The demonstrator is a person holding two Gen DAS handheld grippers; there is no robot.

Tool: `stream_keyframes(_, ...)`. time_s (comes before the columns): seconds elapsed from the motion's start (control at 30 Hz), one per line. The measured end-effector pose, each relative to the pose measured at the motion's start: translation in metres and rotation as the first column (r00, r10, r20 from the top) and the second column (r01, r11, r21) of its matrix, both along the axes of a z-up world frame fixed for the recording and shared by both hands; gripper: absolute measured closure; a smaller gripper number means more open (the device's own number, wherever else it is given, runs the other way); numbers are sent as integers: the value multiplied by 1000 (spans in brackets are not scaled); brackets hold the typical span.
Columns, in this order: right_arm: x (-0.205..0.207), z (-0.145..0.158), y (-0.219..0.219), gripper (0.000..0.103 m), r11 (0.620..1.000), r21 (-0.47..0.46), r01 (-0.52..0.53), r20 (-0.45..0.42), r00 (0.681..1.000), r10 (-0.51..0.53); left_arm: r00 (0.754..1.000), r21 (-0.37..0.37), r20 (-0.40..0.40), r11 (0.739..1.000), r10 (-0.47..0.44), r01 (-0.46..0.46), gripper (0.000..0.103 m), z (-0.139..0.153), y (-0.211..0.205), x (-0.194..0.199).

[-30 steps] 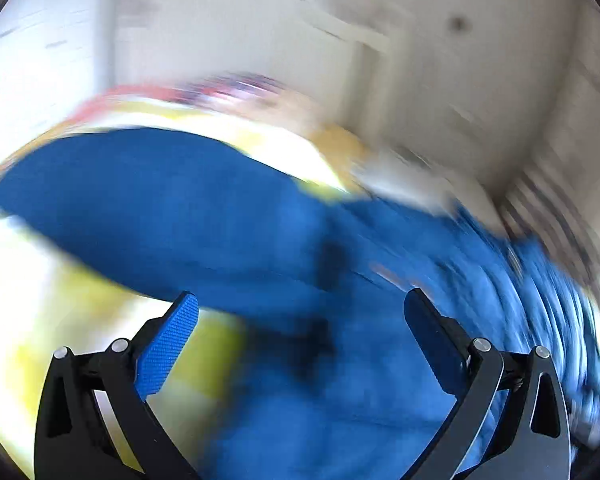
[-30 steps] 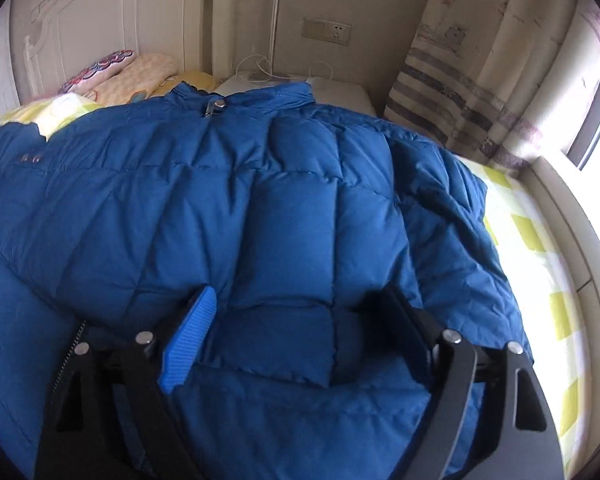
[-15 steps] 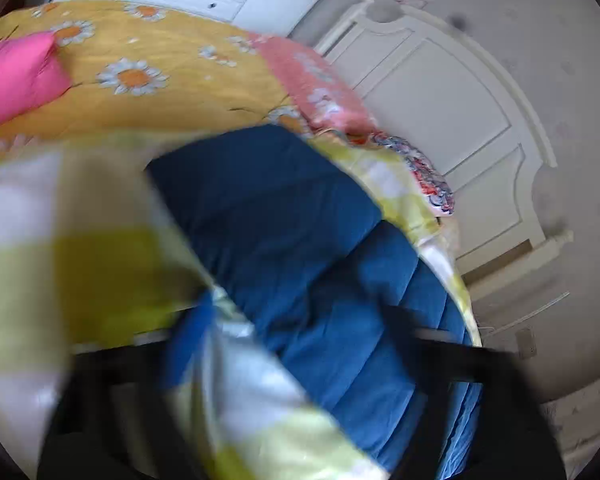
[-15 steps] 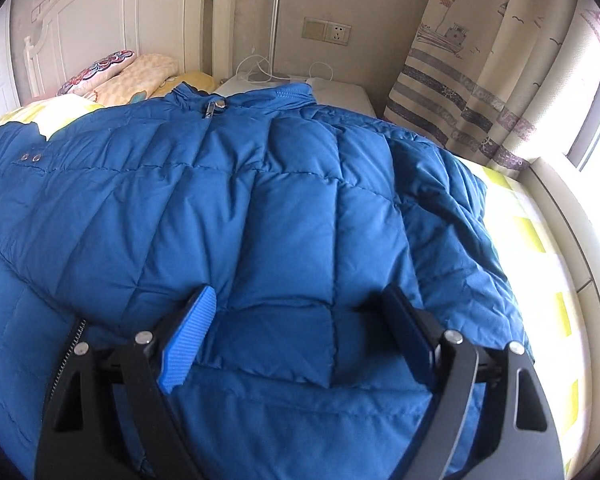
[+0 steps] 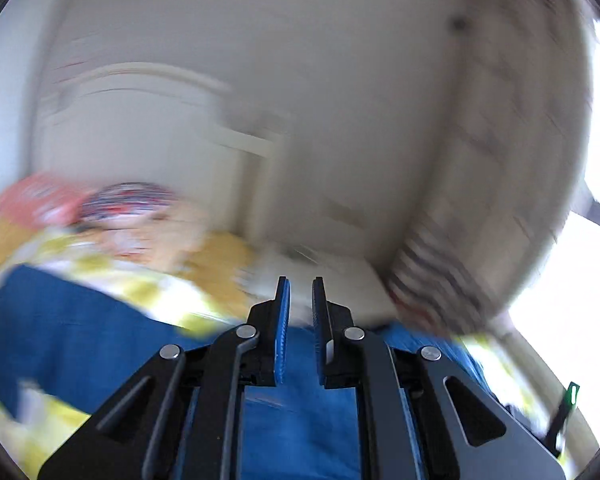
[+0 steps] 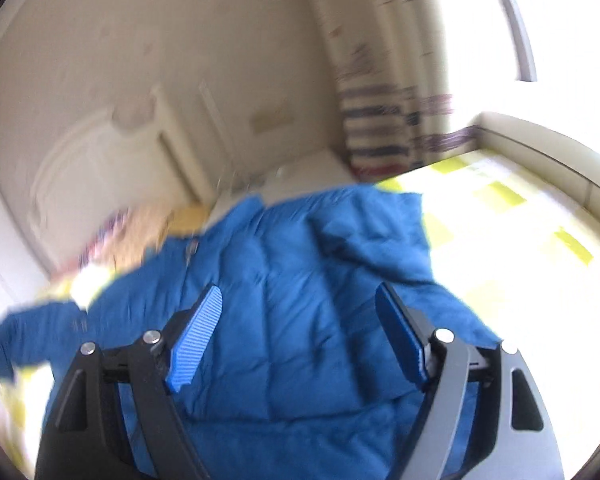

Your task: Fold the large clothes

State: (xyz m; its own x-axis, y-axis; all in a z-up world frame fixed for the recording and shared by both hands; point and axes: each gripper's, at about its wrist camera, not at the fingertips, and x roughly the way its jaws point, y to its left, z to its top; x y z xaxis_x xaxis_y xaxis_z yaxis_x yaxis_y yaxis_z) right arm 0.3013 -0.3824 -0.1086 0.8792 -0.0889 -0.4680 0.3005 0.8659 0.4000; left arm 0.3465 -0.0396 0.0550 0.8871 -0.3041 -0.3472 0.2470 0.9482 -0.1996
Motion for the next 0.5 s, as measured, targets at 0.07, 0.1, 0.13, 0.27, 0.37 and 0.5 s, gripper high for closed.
stream_keyframes(0.07, -4, -2, -10, 24, 999, 41, 15, 20, 1000, -15, 992, 102, -63, 988, -107, 114, 93, -27, -67, 2)
stream_keyframes(0.1, -3, -4, -14, 24, 998, 64, 15, 14, 1000, -16, 986, 110, -97, 983, -134, 144, 93, -41, -86, 3)
stream_keyframes(0.13, -3, -6, -16, 24, 997, 77, 17, 10, 1000, -18, 982, 93, -123, 983, -144, 156, 93, -55, -92, 1)
stream_keyframes(0.27, 2, -7, -18, 24, 995, 94, -8, 3, 1000, 8, 926, -129, -337, 983, -167, 131, 93, -115, -60, 14)
stream_keyframes(0.37, 4, -8, -16, 24, 996, 91, -22, -8, 1000, 23, 913, -182, -408, 982, -29, -50, 92, -138, 5, 14)
stream_keyframes(0.5, 5, -10, -15, 24, 995, 94, -29, -14, 999, 30, 879, -166, -402, 924, 255, -344, 84, -147, 119, -7)
